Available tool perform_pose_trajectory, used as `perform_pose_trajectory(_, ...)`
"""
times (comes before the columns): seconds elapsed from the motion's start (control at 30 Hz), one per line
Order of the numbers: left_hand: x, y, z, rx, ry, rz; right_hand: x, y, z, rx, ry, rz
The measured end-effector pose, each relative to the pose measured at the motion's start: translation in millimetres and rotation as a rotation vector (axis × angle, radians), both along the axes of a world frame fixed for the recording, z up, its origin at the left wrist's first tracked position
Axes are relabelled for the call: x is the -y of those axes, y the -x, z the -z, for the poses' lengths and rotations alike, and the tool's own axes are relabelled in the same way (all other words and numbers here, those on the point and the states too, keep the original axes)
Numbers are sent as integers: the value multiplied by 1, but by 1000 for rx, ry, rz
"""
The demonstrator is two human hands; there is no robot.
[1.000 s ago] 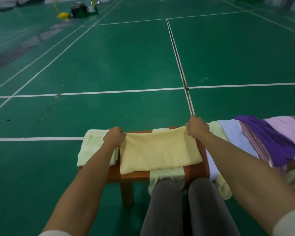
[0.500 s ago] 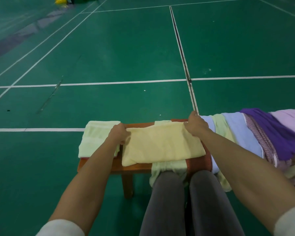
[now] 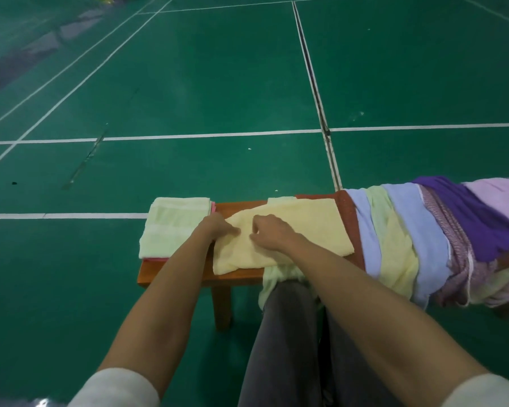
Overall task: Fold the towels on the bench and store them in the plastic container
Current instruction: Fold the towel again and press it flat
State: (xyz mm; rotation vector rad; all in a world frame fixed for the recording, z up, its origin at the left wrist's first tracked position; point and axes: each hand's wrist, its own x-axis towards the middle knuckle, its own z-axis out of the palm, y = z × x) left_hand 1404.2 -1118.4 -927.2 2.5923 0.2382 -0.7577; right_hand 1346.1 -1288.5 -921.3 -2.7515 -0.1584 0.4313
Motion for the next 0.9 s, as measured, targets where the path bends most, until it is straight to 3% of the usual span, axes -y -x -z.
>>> perform_pose_trajectory(0.17, 2, -2, -1, 50, 53, -66, -50, 23, 15, -38, 30, -89)
perform_pose_trajectory(0.4, 1, -7, -5, 77, 403, -412, -93, 55, 26, 149, 122, -58)
perform_pose_trajectory(0.6, -10, -4, 1, 197, 342, -382, -103, 61, 25, 286, 173, -202)
perform_pose_trajectory(0.77, -8, -5, 2, 230, 322, -346, -104, 59, 19, 222, 107, -109)
perform_pose_trajectory(0.9, -5, -3, 0, 175, 300, -303, -109, 59, 20, 241, 186, -104)
